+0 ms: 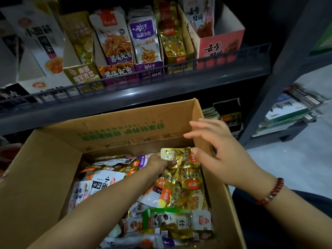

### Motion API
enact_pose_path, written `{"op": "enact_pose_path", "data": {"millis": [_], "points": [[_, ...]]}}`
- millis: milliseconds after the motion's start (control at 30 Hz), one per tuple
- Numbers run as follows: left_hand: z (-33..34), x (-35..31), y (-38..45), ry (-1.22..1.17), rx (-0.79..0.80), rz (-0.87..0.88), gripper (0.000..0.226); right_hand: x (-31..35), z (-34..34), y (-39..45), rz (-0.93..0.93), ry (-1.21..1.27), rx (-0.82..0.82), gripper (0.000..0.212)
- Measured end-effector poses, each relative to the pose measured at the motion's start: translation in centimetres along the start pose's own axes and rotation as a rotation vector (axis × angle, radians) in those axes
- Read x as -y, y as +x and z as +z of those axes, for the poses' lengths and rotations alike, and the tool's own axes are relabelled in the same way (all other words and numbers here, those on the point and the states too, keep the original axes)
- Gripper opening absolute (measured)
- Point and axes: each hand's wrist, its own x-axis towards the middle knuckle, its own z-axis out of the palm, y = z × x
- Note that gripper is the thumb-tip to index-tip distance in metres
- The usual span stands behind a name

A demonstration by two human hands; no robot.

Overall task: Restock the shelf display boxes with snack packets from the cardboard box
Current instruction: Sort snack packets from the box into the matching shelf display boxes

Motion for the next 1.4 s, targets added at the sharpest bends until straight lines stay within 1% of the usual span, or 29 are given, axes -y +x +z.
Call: {"op": "enact_pose_path", "data": {"millis": [133,233,367,433,467,600,767,867,967,1000,1100,1200,1333,1400], "points": [[-0.9,-0.4,-1.3,-0.005,-0.014,0.062,0.036,0.1,0.0,0.0,0.002,-0.013,0.003,0.042],[-2.2,-1.3,-3.0,-0.001,-0.073,0.114,0.036,0.3,-0.1,0.1,-0.007,-0.034,0.004,0.041],[-4.9,-2.8,-6.3,-0.008,-0.146,0.216,0.028,0.7,-0.1,0.1,-0.018,-0.059,-0.009,0.038],[-6.5,-3.5,-8.1,-0.076,-0.175,0.238,0.024,1.0,0.0,0.2,-0.022,-0.082,-0.013,0.03],[-7.3,-3.9,-9.0,-0.116,-0.188,0.243,0.023,1.1,0.0,0.3,-0.022,-0.099,-0.015,0.03],[-9.5,-4.4,-12.2,-0.303,-0.207,0.268,0.03,1.8,0.4,0.6,0.003,-0.161,-0.03,0.033],[-10.1,-4.0,-14.7,-0.588,-0.155,0.242,0.029,3.3,1.2,1.3,0.072,-0.175,-0.011,0.042],[-10.2,-3.8,-15.5,-0.727,-0.1,0.199,0.043,4.3,1.2,1.8,0.114,-0.073,0.057,0.049],[-10.5,-4.0,-15.9,-0.84,-0.064,0.174,0.036,5.3,1.4,2.4,0.118,0.094,0.12,0.046],[-10.5,-4.0,-16.0,-0.872,-0.052,0.155,0.034,5.5,1.5,2.6,0.129,0.113,0.143,0.04],[-10.4,-4.2,-16.3,-0.921,-0.019,0.114,0.029,5.9,1.9,3.2,0.161,0.154,0.203,0.012],[-10.8,-4.1,-16.0,-0.912,-0.04,0.137,0.035,5.9,1.9,3.4,0.186,0.183,0.21,0.014],[-11.4,-3.7,-15.8,-0.834,-0.056,0.193,0.041,6.2,2.1,3.4,0.203,0.279,0.198,0.011],[-11.3,-3.6,-16.0,-0.771,-0.033,0.204,0.048,6.3,2.3,3.4,0.232,0.362,0.16,0.02]]}}
